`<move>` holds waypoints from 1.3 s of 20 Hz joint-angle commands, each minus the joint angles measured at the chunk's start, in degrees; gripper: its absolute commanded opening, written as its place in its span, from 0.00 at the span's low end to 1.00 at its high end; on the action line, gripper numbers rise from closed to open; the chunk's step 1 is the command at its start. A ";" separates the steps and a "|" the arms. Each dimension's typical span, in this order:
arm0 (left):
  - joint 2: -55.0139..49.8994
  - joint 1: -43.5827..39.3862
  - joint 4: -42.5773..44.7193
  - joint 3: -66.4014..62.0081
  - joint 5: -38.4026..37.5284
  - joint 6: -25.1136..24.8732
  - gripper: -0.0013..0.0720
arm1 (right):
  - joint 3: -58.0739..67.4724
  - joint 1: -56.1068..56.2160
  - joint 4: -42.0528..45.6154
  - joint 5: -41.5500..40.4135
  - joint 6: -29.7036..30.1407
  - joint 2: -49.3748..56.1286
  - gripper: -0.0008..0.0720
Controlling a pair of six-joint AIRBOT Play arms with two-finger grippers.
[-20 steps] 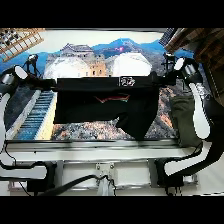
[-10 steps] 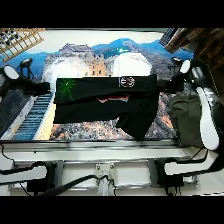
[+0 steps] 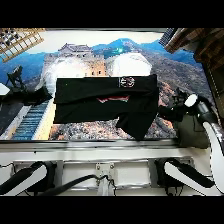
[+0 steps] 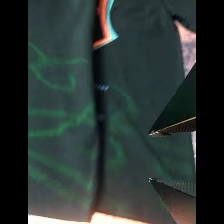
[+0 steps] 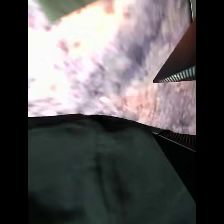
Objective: Fold the clothes and pants, and hang the long-sleeved shirts on hangers.
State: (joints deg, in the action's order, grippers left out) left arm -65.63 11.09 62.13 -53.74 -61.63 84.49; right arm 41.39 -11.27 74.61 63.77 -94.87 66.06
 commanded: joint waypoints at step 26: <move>1.97 0.22 2.43 13.53 -1.09 -2.08 0.59 | -8.33 7.08 -11.34 -14.82 0.46 0.66 0.04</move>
State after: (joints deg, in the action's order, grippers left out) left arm -63.90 11.27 62.52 -43.97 -62.19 82.32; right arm 32.99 -4.40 62.72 49.43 -94.45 66.83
